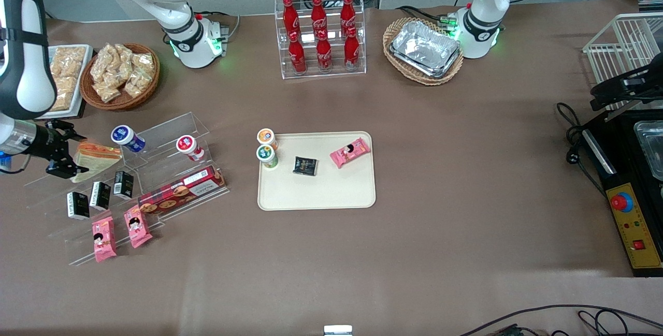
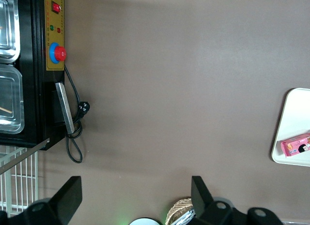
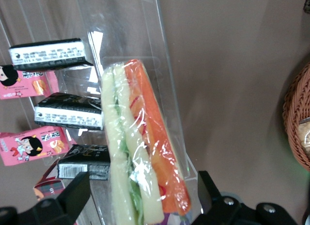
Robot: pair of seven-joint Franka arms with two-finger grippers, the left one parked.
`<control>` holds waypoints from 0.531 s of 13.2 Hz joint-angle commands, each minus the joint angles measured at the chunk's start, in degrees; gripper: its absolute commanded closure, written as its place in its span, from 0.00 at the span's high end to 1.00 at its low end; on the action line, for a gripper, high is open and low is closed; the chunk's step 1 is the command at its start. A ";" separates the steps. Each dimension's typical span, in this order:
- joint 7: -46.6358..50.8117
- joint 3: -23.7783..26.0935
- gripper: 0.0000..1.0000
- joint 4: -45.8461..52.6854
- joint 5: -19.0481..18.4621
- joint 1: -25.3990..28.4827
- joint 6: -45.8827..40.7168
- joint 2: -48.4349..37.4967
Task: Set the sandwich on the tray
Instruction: 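Close the right gripper on the sandwich and lift it off the rack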
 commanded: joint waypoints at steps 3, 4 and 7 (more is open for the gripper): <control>-1.03 -0.14 0.52 -2.03 0.14 0.67 3.25 -0.21; -1.04 -0.14 0.37 -1.94 0.14 0.67 3.51 0.14; -1.12 -0.22 0.18 -1.68 0.14 0.93 4.12 0.41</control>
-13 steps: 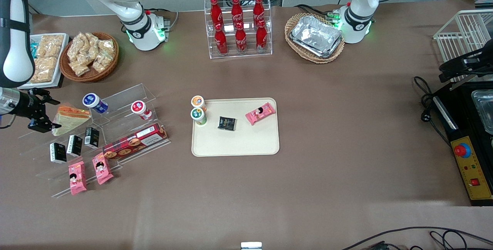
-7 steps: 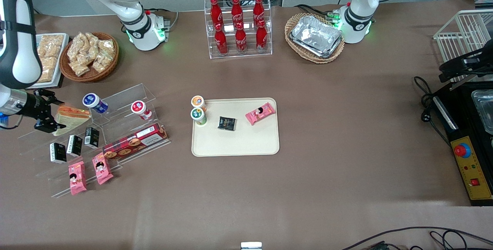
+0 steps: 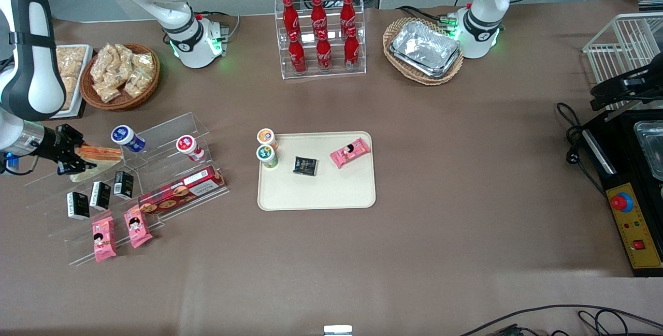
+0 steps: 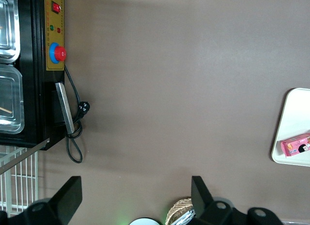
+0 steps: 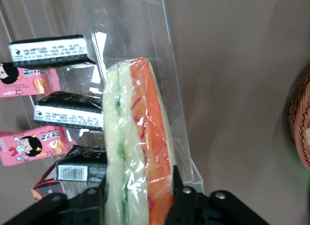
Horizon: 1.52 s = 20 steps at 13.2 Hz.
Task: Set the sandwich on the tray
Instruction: 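Close the right gripper on the sandwich and lift it off the rack, then carry the held sandwich over to the cream tray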
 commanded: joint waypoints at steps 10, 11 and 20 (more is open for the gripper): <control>-3.15 -1.31 0.00 20.33 0.67 0.44 -22.28 -2.48; -1.57 -0.70 0.00 22.10 0.85 0.70 -24.23 -2.48; 34.08 12.66 0.00 29.14 4.10 11.05 -24.25 1.11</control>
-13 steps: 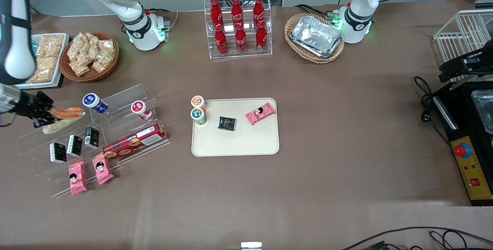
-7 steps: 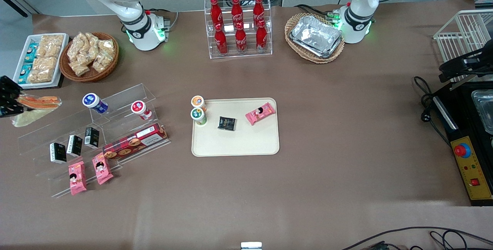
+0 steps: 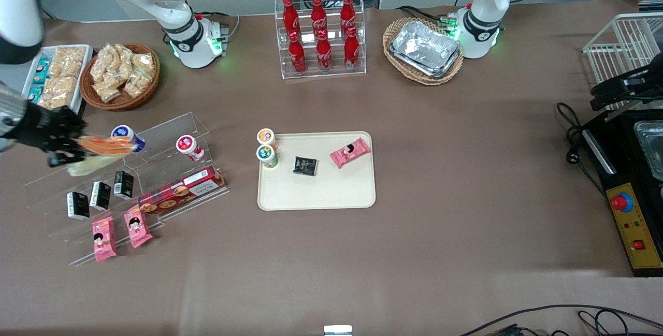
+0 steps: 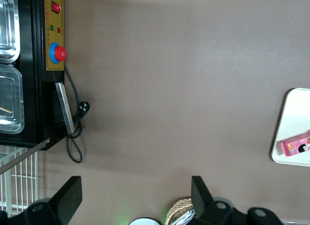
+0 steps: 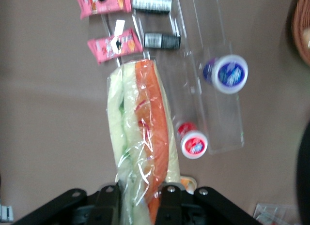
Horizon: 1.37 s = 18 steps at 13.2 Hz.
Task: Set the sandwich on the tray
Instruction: 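Carry the held sandwich over to the cream tray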
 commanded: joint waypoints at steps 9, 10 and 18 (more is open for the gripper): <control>39.16 2.31 0.00 7.97 -0.74 26.08 19.49 17.51; 41.27 2.31 0.00 7.97 -1.09 27.83 22.05 18.92; 55.35 2.31 0.00 7.97 -8.21 37.86 38.75 32.98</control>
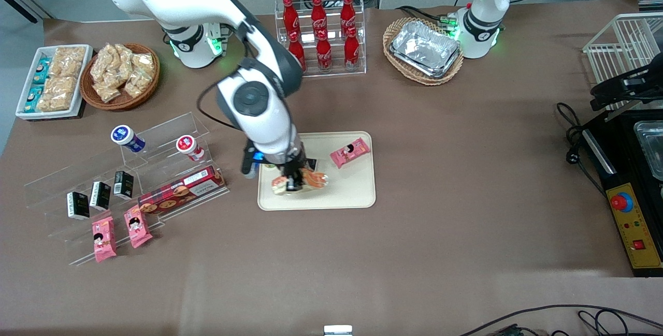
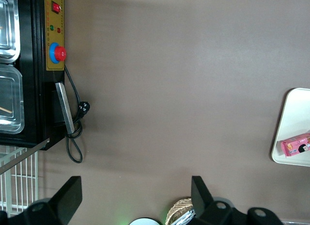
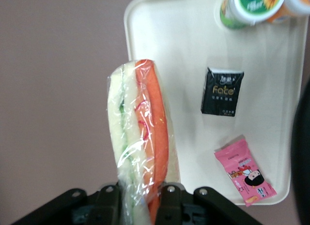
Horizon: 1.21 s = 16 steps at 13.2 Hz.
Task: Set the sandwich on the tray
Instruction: 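Lower the sandwich onto the tray and open the right gripper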
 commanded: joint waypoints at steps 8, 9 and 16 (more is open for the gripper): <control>-2.01 -0.27 0.00 2.16 -0.88 1.81 9.30 12.09; -1.66 -0.27 0.00 2.07 -0.62 1.81 10.52 12.19; -0.86 -0.44 0.06 2.16 -0.88 1.63 13.52 14.12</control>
